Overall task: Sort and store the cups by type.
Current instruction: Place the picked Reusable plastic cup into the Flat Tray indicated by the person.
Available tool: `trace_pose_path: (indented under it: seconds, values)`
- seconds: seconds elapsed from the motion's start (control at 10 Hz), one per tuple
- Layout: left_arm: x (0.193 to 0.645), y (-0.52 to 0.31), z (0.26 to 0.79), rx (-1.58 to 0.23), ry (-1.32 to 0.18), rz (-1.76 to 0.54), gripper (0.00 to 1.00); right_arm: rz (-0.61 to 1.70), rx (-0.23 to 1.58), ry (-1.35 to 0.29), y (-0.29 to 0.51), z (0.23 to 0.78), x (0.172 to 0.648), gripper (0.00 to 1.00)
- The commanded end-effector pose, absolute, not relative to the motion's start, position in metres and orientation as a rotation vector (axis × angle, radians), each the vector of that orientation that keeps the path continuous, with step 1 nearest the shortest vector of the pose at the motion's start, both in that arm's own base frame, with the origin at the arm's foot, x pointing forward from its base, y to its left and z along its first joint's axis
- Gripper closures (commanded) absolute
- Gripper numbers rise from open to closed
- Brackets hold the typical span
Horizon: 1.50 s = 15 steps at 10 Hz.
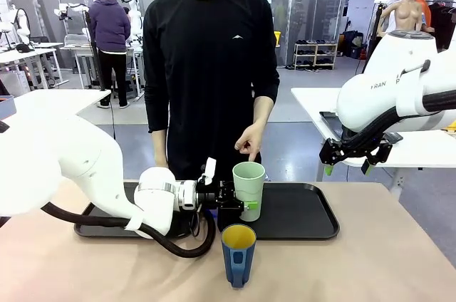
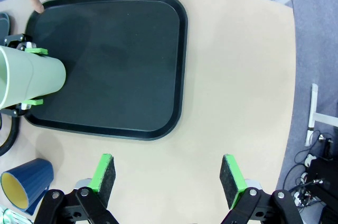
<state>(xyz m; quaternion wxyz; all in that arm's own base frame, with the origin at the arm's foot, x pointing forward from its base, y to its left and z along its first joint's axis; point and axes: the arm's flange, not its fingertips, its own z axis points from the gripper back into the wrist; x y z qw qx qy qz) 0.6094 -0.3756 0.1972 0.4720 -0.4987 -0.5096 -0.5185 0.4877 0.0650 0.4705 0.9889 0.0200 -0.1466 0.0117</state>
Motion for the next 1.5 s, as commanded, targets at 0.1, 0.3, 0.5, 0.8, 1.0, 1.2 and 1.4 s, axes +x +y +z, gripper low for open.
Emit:
trace_pose_path:
  seconds: [0.1, 0.3, 0.5, 0.8, 1.0, 1.2, 1.4]
  values:
    - [0.617, -0.382, 0.19, -1.216, -1.189, -1.269, 0.16, 0.016, 0.041, -0.297, 0.064, 0.471, 0.488, 0.0]
    - [0.618, -0.383, 0.187, -1.221, -1.168, -1.281, 0.16, 0.016, 0.041, -0.297, 0.064, 0.471, 0.488, 0.0]
    - [0.618, -0.384, 0.187, -1.241, -1.155, -1.278, 0.1, 0.016, 0.041, -0.297, 0.064, 0.471, 0.488, 0.0]
    - [0.615, -0.38, 0.188, -1.255, -1.145, -1.293, 0.0, 0.016, 0.041, -0.297, 0.064, 0.471, 0.488, 0.0]
    - [0.613, -0.378, 0.19, -1.24, -1.142, -1.296, 0.0, 0.016, 0.041, -0.297, 0.064, 0.471, 0.488, 0.0]
    - [0.61, -0.373, 0.193, -1.213, -1.137, -1.307, 0.0, 0.016, 0.041, -0.297, 0.064, 0.471, 0.488, 0.0]
    - [0.606, -0.368, 0.199, -1.188, -1.145, -1.311, 0.0, 0.016, 0.041, -0.297, 0.064, 0.471, 0.488, 0.0]
